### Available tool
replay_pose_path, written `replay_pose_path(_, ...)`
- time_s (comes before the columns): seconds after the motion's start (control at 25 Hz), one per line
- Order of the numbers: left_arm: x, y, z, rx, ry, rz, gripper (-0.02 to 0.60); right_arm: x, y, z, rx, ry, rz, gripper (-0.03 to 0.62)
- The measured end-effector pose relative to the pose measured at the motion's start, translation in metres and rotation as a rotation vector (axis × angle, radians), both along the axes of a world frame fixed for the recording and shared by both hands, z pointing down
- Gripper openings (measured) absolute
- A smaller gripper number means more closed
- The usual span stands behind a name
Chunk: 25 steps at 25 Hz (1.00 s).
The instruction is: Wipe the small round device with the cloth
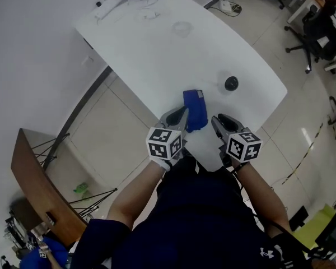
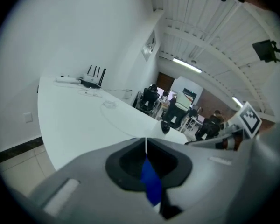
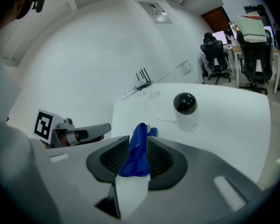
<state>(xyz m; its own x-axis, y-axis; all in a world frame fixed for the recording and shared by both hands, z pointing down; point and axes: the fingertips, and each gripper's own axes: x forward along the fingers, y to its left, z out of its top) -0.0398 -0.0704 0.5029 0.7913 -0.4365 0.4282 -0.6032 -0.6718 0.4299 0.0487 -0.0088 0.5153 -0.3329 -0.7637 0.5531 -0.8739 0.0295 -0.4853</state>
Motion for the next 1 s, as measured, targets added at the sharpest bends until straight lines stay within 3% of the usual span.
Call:
replay_pose_path(0.12,-0.001,-0.002,0.033,-0.027,-0.079,0.027,0.006,-0.008,-0.011,0.028,-0.072,-0.106,-0.013,0.163)
replay_pose_path(0.24,0.002,-0.005,0.06,-0.095,-0.128,0.053,0.081,-0.01,-0.027,0.052,-0.133,-0.193,-0.001,0.228)
replay_pose_path(0.4,-0.002,-0.007,0.08,-0.175,-0.164,0.037,0.116,-0.016,-0.052,0.079,-0.193,-0.218,-0.014,0.267)
replay_pose_path(0.56,-0.001,0.003,0.095,-0.236,-0.192,0.075,0.126,-0.023,-0.063,0.102,-0.287,-0.228,-0.023,0.29)
replay_pose_path(0.72,0.0,0.007,0.101,-0.266,-0.186,0.089,0.133,-0.031,-0.059,0.116,-0.363,-0.199,-0.056,0.275)
replay_pose_path(0.84,0.0,0.006,0.102,-0.273,-0.179,0.095,0.138,-0.044,-0.062,0.113,-0.359,-0.215,-0.097,0.189)
replay_pose_path(1.0,-0.001,0.007,0.104,-0.282,-0.173,0.092,0.138,-0.051,-0.065,0.108,-0.326,-0.23,-0.149,0.125)
